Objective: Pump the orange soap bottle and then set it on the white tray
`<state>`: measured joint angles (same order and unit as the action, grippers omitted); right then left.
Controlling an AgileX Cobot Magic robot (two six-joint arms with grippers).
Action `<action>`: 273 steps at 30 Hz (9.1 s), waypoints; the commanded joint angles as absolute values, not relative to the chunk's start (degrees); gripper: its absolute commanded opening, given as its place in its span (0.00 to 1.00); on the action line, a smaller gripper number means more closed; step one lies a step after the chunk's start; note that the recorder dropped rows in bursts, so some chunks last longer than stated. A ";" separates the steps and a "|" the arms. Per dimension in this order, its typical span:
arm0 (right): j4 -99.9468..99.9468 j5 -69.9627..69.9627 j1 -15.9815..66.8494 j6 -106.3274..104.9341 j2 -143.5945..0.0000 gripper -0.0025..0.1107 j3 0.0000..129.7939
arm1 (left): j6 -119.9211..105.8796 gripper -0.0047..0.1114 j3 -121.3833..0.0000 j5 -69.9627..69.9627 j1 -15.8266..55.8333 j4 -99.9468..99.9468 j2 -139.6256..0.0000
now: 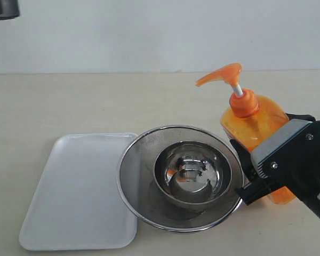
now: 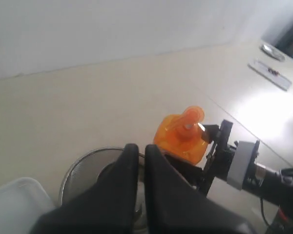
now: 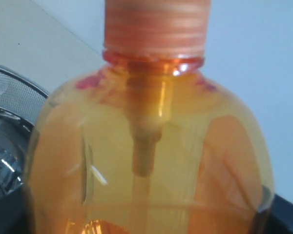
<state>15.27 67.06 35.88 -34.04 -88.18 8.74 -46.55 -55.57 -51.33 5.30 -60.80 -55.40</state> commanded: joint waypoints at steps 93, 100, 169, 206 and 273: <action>14.36 68.87 36.01 -41.00 -88.04 0.02 9.27 | -77.60 0.08 -77.32 -48.00 32.69 -66.61 -99.14; 13.45 68.98 36.01 -40.85 -88.04 0.02 9.27 | -77.60 0.08 -77.32 -48.13 33.92 -67.05 -101.87; 9.89 69.13 36.01 -39.05 -88.04 0.02 9.27 | -74.39 0.08 -77.32 -52.00 32.04 -64.68 -99.17; 7.00 69.30 36.01 -38.22 -88.04 0.02 9.27 | -78.27 0.08 -77.32 -50.81 34.74 -67.06 -106.96; 14.17 69.96 36.01 -31.68 -87.78 0.02 9.27 | -71.37 0.08 -6.55 0.43 29.22 -84.97 0.00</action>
